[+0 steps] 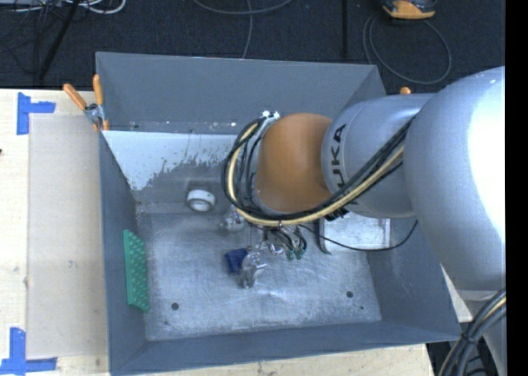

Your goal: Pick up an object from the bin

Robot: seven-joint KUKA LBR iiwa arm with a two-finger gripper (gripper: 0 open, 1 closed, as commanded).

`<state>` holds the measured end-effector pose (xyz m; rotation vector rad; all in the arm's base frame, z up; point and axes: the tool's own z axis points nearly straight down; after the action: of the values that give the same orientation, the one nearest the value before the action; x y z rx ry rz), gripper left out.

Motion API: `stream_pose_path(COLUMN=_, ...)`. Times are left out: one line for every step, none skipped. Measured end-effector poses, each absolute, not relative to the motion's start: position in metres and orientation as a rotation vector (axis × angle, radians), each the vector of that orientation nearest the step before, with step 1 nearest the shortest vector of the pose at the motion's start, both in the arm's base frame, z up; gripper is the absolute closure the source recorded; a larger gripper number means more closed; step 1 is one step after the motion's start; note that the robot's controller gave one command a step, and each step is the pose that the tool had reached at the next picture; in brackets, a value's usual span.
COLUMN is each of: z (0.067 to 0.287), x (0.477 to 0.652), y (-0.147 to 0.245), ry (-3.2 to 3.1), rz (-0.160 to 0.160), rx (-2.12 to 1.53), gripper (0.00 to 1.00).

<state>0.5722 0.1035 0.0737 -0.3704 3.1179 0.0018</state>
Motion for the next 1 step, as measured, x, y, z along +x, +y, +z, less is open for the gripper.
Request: stream_pose_path(z=0.0766, x=0.5728, y=0.1031, ry=3.114, rz=0.001, rx=-0.370, gripper=1.00)
